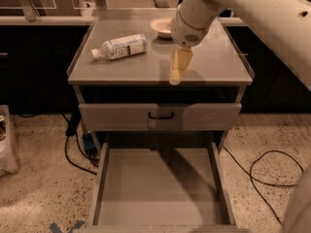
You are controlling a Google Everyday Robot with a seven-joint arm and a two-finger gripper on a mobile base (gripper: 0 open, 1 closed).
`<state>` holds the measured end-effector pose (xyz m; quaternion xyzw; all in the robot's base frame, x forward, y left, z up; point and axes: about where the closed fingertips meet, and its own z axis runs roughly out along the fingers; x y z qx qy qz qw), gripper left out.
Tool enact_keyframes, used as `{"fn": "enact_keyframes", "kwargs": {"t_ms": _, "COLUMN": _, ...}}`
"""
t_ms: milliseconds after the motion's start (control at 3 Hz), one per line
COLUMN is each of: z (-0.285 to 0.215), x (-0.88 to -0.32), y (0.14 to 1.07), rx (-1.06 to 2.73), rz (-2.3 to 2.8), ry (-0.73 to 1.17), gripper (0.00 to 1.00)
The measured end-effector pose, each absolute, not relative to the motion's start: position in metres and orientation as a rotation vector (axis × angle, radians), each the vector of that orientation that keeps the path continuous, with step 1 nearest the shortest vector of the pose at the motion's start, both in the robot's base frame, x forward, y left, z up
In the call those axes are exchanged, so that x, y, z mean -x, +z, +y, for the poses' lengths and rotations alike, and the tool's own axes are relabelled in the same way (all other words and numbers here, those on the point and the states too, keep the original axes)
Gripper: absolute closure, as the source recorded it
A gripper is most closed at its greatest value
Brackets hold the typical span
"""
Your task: Place blue plastic bottle into middle drawer
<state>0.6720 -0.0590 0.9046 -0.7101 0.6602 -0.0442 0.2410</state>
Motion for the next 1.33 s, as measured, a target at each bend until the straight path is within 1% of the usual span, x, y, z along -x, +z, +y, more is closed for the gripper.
{"fn": "enact_keyframes", "kwargs": {"t_ms": 667, "z": 0.0, "x": -0.743, "y": 0.893, "rx": 2.14, "rz": 1.61, "ry": -0.11, "gripper": 0.0}}
{"fn": "enact_keyframes", "kwargs": {"t_ms": 1333, "z": 0.051, "x": -0.791, "y": 0.888, "rx": 2.21, "rz": 1.462, "ry": -0.081, "gripper": 0.0}}
